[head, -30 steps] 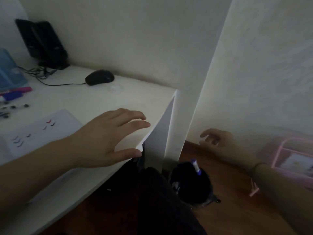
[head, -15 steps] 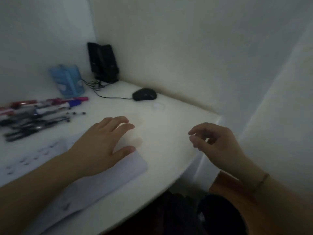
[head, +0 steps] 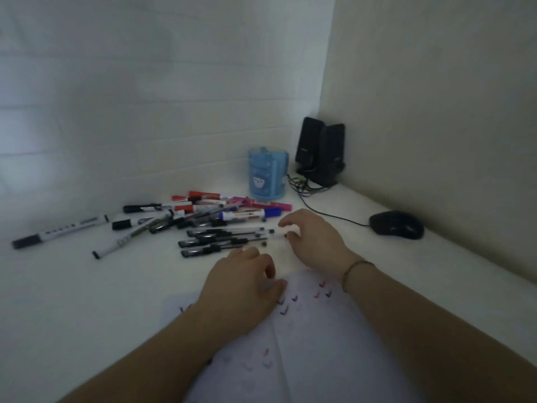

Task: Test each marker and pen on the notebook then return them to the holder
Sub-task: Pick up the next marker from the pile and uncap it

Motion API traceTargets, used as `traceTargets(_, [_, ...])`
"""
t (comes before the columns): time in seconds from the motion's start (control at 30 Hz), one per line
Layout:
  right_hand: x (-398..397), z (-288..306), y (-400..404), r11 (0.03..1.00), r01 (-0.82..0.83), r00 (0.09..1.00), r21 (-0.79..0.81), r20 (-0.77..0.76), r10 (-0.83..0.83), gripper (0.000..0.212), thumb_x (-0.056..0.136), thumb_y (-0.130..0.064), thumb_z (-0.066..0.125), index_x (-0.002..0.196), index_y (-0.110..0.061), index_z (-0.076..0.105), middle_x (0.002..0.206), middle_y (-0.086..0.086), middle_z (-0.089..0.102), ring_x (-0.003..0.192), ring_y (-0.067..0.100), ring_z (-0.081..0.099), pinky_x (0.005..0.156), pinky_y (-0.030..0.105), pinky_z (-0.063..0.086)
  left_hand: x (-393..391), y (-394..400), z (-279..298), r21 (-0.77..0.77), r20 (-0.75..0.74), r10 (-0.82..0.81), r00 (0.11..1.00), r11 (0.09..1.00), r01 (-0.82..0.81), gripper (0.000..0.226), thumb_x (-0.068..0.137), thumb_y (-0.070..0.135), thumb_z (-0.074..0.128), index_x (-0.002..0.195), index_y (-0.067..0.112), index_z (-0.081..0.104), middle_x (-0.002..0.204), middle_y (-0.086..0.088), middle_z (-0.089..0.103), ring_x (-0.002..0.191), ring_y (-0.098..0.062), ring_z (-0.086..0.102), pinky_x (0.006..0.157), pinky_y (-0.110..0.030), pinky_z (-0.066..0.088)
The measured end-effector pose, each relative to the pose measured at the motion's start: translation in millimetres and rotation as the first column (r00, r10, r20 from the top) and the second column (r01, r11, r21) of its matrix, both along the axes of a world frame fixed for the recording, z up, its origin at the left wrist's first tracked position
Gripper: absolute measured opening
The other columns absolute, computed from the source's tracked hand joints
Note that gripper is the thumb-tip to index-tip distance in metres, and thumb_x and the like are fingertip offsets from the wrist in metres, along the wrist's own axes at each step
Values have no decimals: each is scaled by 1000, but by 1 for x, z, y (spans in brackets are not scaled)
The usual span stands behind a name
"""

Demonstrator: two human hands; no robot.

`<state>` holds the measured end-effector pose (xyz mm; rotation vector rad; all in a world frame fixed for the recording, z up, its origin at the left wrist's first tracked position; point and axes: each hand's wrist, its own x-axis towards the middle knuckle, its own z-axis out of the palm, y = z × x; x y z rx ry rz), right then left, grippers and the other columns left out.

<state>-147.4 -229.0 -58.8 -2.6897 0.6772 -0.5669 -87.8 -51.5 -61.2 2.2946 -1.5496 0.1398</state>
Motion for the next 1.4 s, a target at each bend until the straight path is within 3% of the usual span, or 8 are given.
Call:
traceTargets(0.23, [60, -5, -32, 877, 37, 996, -479, -58, -73, 37, 86, -18, 53, 122, -26, 55, 118, 0, 56, 104, 24, 49, 78, 37, 49, 5, -5, -7, -55, -62, -63, 996, 997, 60, 30, 91, 53, 47, 105, 28, 56, 92, 11, 46, 94, -10, 42, 76, -23, 35])
traceTargets(0.43, [52, -3, -53, 880, 10, 996, -474, -76, -53, 28, 85, -39, 62, 109, -24, 58, 113, -3, 53, 101, 17, 45, 75, 32, 48, 7, -4, -10, -207, -98, -132, 986, 972, 110, 25, 87, 48, 55, 99, 27, 59, 87, 16, 40, 87, -5, 38, 73, -21, 32])
traceTargets(0.6, [0, 18, -42, 983, 125, 992, -133, 42, -120, 14, 87, -30, 64, 98, -28, 57, 100, -9, 57, 88, 15, 51, 79, 29, 47, 12, -5, -11, -239, -158, -74, 985, 971, 34, 30, 89, 58, 42, 98, 33, 58, 86, 21, 41, 87, 0, 40, 76, -17, 35])
traceTargets(0.73, [-52, 33, 18, 947, -44, 976, 319, 217, -27, 7, 83, -28, 69, 87, -29, 64, 82, -13, 64, 69, 15, 57, 56, 15, 45, 6, -6, -5, -322, -227, -53, 972, 947, -23, 68, 84, 73, 13, 117, 34, 58, 103, 20, 54, 99, 0, 47, 87, -20, 39])
traceTargets(0.97, [-78, 19, 63, 956, -209, 976, 206, 109, 190, 26, 67, -51, 71, 87, -35, 66, 85, -20, 64, 78, 3, 56, 67, 19, 46, -11, -7, -2, -514, -320, -254, 913, 856, 58, 26, 94, 44, 41, 94, 28, 62, 81, 15, 61, 77, -3, 57, 67, -16, 44])
traceTargets(1.1, [-85, 27, 55, 838, -321, 918, 440, 361, 162, 27, 66, -51, 65, 78, -28, 60, 66, -10, 64, 52, 2, 56, 48, 13, 44, -11, -3, -1, -417, -153, -377, 913, 863, 286, 24, 96, 30, 40, 112, 22, 56, 93, 15, 52, 82, 2, 47, 73, -8, 36])
traceTargets(1.27, [-79, 16, 62, 674, -404, 867, 619, 493, 68, 23, 77, -29, 65, 71, -14, 50, 42, 5, 51, 35, 15, 43, 39, 23, 37, -10, 1, 6, -298, -169, -506, 846, 844, 446, 14, 98, 19, 47, 107, 28, 54, 96, 13, 61, 82, 0, 52, 71, -20, 42])
traceTargets(1.4, [-82, 18, 61, 615, -462, 850, 639, 517, 101, 18, 71, -37, 63, 69, -23, 53, 44, 10, 52, 36, 18, 44, 39, 22, 36, -4, 0, 5, -291, -121, -476, 871, 856, 428, 23, 97, 19, 54, 117, 30, 57, 68, 22, 57, 58, 10, 47, 56, -11, 33])
